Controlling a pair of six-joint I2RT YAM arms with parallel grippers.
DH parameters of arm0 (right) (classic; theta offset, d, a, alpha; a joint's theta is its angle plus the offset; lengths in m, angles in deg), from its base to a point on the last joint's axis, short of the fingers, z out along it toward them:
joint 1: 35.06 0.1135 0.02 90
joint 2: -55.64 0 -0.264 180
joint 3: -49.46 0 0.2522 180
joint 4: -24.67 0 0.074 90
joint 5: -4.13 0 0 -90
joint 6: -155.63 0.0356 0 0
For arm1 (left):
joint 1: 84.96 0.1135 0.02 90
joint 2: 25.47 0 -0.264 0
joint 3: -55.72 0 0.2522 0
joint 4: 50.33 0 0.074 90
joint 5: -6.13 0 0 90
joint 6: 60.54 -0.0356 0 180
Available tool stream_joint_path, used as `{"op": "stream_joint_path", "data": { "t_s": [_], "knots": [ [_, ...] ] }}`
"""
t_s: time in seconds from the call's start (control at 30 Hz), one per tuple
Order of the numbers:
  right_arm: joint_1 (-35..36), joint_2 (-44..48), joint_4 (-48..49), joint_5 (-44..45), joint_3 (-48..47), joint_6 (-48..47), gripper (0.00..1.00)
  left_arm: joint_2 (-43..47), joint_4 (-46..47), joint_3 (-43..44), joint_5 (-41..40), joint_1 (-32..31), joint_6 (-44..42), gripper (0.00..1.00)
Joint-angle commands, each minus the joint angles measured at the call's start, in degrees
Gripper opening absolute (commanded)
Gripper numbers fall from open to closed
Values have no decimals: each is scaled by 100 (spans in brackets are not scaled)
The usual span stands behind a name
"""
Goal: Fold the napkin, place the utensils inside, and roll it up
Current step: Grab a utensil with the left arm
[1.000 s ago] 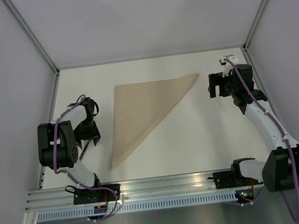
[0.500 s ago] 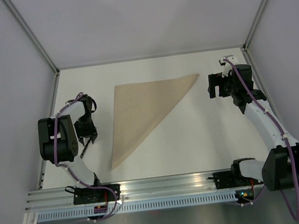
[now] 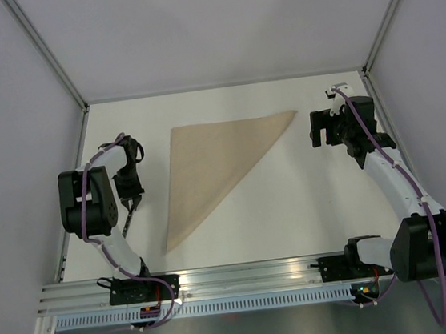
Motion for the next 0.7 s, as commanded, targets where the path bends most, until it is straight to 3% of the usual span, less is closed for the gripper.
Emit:
{"op": "stream_joint_path", "data": {
  "t_s": [0.0,0.33,0.43,0.67],
  "knots": [
    [-16,-36,53,77,-65,-38,98,-210,394,220,370,13,-175,26],
    [-16,-106,62,129,-56,-47,98,-369,490,598,493,22,-263,16],
    [-16,-124,53,156,-56,-56,98,-273,526,625,510,13,-272,20],
    [-16,-133,53,191,-65,-73,98,-18,474,660,344,30,-307,42]
  ]
}}
